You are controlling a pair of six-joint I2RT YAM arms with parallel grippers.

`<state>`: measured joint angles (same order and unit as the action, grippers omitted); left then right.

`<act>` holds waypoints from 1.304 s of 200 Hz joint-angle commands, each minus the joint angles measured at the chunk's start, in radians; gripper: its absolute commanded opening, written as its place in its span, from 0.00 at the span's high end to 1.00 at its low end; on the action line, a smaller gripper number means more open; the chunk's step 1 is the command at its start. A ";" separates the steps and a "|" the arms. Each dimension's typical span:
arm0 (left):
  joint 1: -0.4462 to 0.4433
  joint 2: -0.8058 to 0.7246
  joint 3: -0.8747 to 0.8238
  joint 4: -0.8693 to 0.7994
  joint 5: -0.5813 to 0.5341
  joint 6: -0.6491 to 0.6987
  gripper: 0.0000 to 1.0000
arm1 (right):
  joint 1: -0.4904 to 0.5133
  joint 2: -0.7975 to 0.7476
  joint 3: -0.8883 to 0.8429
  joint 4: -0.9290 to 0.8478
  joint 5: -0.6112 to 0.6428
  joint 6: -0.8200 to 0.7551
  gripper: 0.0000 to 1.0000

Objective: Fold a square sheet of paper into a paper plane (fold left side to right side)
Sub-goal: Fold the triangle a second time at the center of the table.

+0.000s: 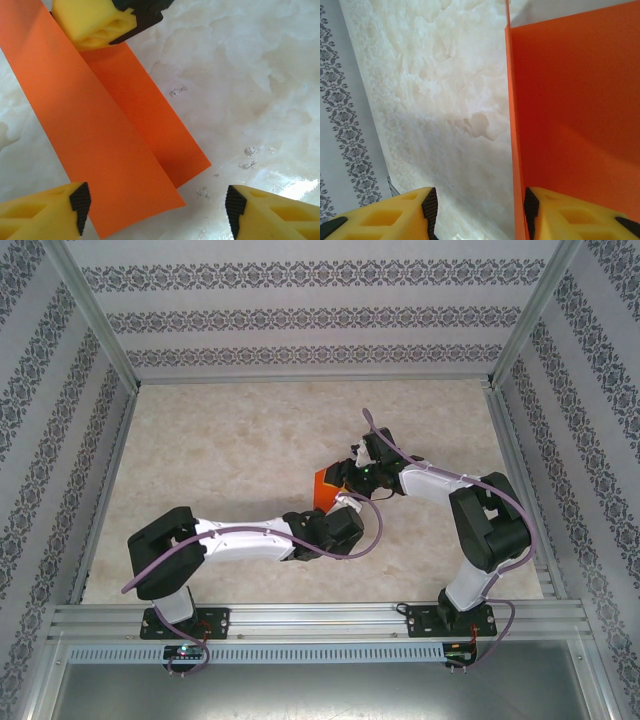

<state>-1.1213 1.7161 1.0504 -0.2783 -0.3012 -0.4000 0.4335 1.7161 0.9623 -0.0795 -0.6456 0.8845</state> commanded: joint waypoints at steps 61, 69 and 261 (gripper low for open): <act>-0.017 -0.002 -0.001 -0.006 -0.003 0.014 0.83 | -0.011 0.010 0.044 -0.053 0.012 -0.044 0.49; -0.015 -0.005 0.002 -0.008 -0.003 0.017 0.89 | -0.010 0.008 0.046 -0.061 0.015 -0.050 0.49; 0.313 -0.200 -0.232 0.292 0.607 -0.039 1.00 | -0.093 -0.406 -0.153 -0.106 0.155 -0.186 0.37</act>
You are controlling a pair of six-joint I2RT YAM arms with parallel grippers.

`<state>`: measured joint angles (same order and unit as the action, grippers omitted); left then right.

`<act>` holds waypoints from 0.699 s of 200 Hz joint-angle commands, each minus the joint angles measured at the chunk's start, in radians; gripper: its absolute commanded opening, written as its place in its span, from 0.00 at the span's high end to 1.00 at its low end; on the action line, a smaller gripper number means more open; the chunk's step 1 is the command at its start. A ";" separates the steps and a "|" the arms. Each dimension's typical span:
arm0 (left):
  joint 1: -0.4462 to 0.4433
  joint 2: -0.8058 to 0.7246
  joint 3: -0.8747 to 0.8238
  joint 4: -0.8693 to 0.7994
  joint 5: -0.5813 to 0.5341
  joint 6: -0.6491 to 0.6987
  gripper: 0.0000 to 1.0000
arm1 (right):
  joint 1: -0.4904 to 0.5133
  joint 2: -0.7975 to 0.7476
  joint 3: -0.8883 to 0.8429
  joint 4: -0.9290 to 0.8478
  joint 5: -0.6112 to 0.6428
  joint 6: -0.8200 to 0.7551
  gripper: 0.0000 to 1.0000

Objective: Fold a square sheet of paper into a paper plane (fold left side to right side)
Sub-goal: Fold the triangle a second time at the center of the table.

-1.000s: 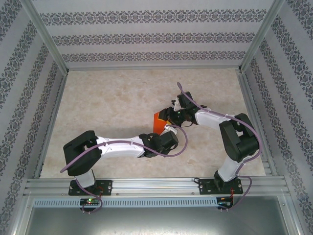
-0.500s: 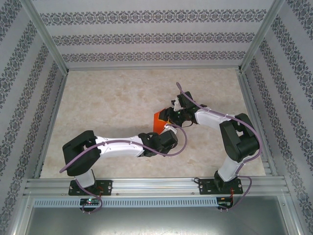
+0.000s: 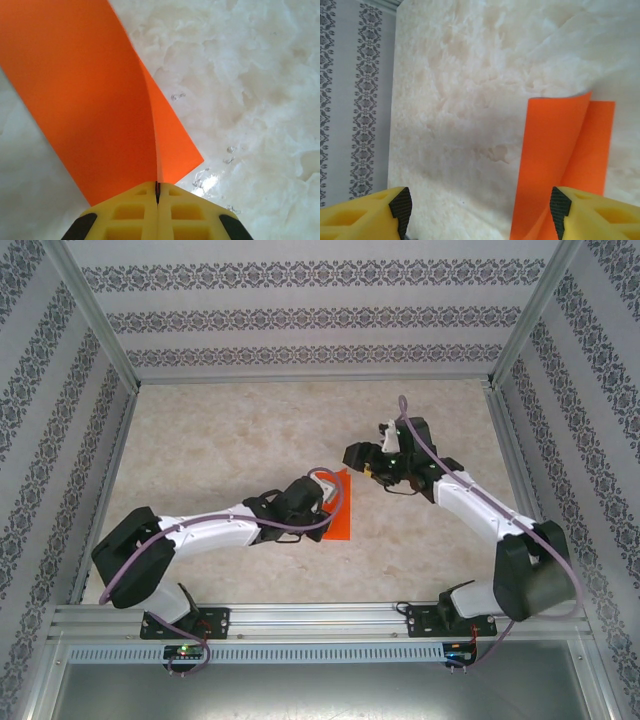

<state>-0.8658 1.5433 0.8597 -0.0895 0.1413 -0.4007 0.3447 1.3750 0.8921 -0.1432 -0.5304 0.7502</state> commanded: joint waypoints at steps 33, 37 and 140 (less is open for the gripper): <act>0.131 -0.017 -0.037 0.076 0.275 -0.019 1.00 | 0.017 -0.110 -0.208 -0.027 0.035 -0.034 0.66; 0.138 -0.014 -0.032 0.064 0.279 -0.014 1.00 | 0.025 -0.108 -0.218 -0.027 0.038 -0.032 0.71; 0.210 0.113 0.088 -0.108 0.303 0.114 1.00 | 0.275 0.104 -0.240 -0.023 0.229 0.006 1.00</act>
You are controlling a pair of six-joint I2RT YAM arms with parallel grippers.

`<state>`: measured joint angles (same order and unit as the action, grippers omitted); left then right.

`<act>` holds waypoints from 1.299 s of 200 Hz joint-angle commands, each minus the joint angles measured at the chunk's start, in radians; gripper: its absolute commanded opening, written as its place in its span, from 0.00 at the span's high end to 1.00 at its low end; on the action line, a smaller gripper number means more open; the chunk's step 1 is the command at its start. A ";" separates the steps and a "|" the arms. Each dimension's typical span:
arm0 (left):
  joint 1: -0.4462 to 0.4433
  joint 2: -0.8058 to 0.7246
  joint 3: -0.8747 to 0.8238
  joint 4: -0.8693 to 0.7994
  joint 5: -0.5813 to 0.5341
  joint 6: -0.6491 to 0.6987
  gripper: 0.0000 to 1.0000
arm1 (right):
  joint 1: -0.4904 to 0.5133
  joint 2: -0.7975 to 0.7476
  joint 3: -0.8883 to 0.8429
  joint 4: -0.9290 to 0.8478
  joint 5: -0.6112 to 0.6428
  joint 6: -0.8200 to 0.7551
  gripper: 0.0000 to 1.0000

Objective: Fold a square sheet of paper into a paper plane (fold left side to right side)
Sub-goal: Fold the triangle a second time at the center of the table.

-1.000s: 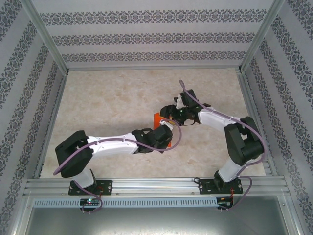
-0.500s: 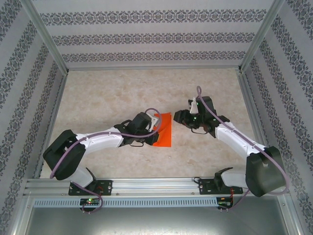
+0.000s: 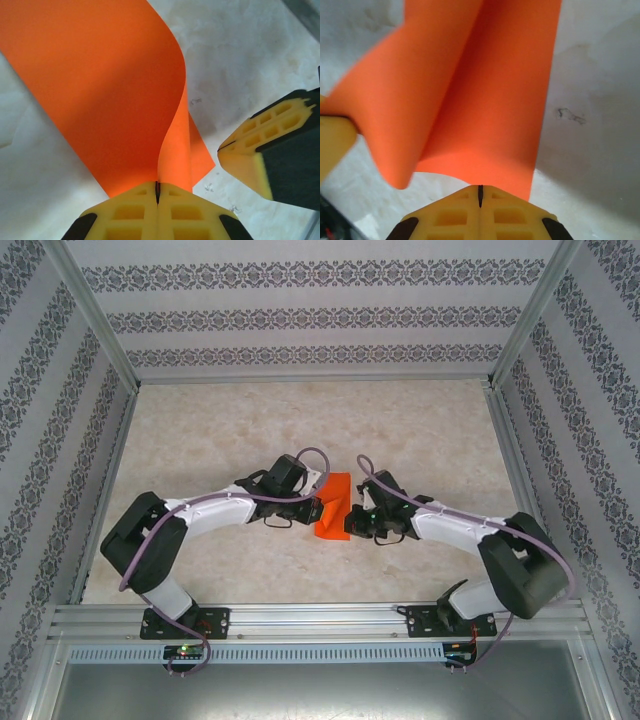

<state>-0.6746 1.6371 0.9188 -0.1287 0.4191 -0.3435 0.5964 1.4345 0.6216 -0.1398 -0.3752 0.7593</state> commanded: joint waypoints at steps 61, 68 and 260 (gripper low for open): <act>0.046 0.073 0.083 -0.150 0.029 0.128 1.00 | 0.032 0.094 0.032 -0.059 0.091 -0.017 1.00; 0.049 0.084 0.094 -0.161 0.030 0.138 1.00 | 0.032 0.098 0.032 -0.061 0.091 -0.017 1.00; 0.090 0.256 0.254 -0.260 0.018 0.265 1.00 | 0.039 0.138 0.076 -0.163 0.124 -0.065 1.00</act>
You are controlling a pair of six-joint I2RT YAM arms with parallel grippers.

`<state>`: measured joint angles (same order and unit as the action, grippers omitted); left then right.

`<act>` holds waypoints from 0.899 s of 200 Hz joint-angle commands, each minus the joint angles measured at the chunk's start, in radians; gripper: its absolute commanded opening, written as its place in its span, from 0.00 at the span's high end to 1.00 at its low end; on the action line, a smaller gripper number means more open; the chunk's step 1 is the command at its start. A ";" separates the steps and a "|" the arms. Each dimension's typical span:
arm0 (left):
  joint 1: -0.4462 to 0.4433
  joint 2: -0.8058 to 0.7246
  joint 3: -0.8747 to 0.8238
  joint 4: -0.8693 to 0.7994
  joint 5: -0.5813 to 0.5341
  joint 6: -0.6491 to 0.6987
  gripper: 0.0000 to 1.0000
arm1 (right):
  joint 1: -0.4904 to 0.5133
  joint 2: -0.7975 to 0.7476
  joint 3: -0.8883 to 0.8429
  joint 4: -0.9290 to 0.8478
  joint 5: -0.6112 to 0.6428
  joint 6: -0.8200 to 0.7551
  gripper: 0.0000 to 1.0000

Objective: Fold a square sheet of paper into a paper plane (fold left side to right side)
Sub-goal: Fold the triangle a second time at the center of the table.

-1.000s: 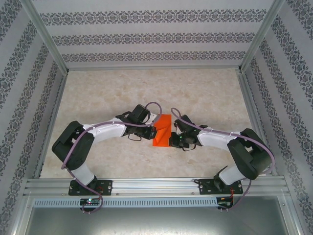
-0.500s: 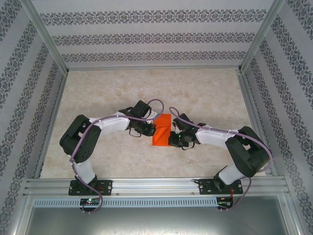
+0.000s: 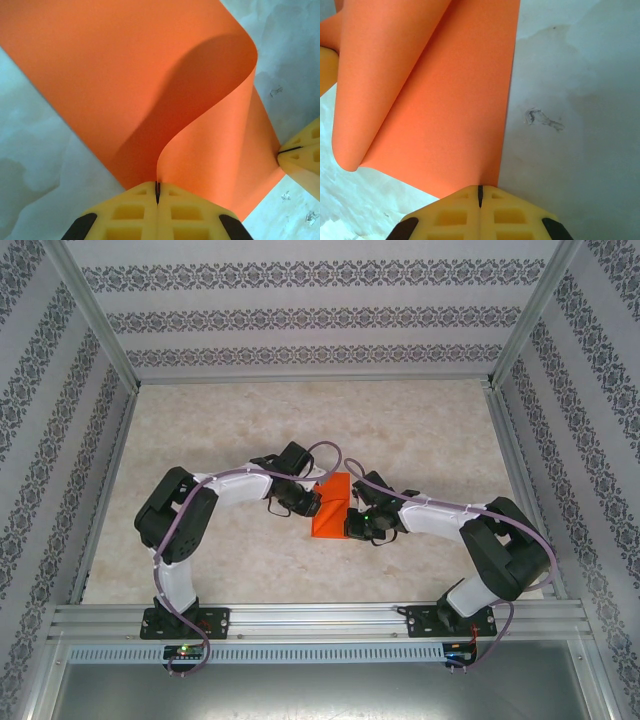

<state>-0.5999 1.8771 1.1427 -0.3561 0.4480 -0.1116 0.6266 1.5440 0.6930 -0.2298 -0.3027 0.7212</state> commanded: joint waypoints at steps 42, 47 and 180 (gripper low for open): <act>0.018 0.034 0.032 -0.028 -0.020 0.031 1.00 | 0.008 0.033 0.008 -0.077 0.049 -0.030 1.00; 0.018 0.034 0.032 -0.026 -0.020 0.032 1.00 | 0.008 0.034 0.010 -0.078 0.050 -0.031 1.00; 0.028 0.014 0.010 0.009 -0.047 0.024 1.00 | 0.008 0.056 0.025 -0.105 0.053 -0.038 1.00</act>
<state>-0.5934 1.9049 1.1526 -0.3557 0.4362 -0.1081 0.6266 1.5654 0.7246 -0.2691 -0.3027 0.6994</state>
